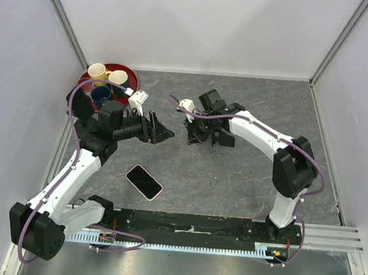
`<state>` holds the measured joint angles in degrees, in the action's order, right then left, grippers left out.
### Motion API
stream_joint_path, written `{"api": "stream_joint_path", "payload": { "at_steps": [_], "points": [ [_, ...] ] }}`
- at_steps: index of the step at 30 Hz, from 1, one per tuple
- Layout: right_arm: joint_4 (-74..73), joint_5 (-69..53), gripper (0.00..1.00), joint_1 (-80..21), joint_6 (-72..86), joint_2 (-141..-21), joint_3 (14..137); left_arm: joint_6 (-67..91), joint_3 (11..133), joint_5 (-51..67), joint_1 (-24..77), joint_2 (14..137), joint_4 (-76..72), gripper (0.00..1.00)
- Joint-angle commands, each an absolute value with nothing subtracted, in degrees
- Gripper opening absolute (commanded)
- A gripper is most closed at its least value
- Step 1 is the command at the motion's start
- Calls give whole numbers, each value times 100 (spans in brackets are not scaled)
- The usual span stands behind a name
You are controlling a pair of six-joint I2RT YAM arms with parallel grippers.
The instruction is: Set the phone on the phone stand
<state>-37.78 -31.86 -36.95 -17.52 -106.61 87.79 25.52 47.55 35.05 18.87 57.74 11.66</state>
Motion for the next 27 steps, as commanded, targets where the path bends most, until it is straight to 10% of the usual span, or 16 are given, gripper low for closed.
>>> {"api": "stream_joint_path", "payload": {
  "at_steps": [1, 4, 13, 20, 27],
  "points": [
    [-2508, -2394, 20, -3516, -741, -9459, 8070, 2312, 4746, 3674, 1907, 5862, 870, 83],
    [-1583, -469, 43, -3193, 1225, -8878, 7542, 2320, 4772, 3665, 1899, 5967, 931, 83],
    [-922, -339, 98, -1934, 4419, -7422, 5092, 2320, 4799, 3656, 1872, 6012, 976, 83],
    [-1124, 448, 98, -1424, 7142, -6320, 3728, 2373, 4799, 3735, 1872, 6056, 984, 83],
    [-1229, 712, 67, -1380, 8568, -6467, 3559, 2391, 4799, 3779, 1872, 6047, 984, 83]
  ]
}}
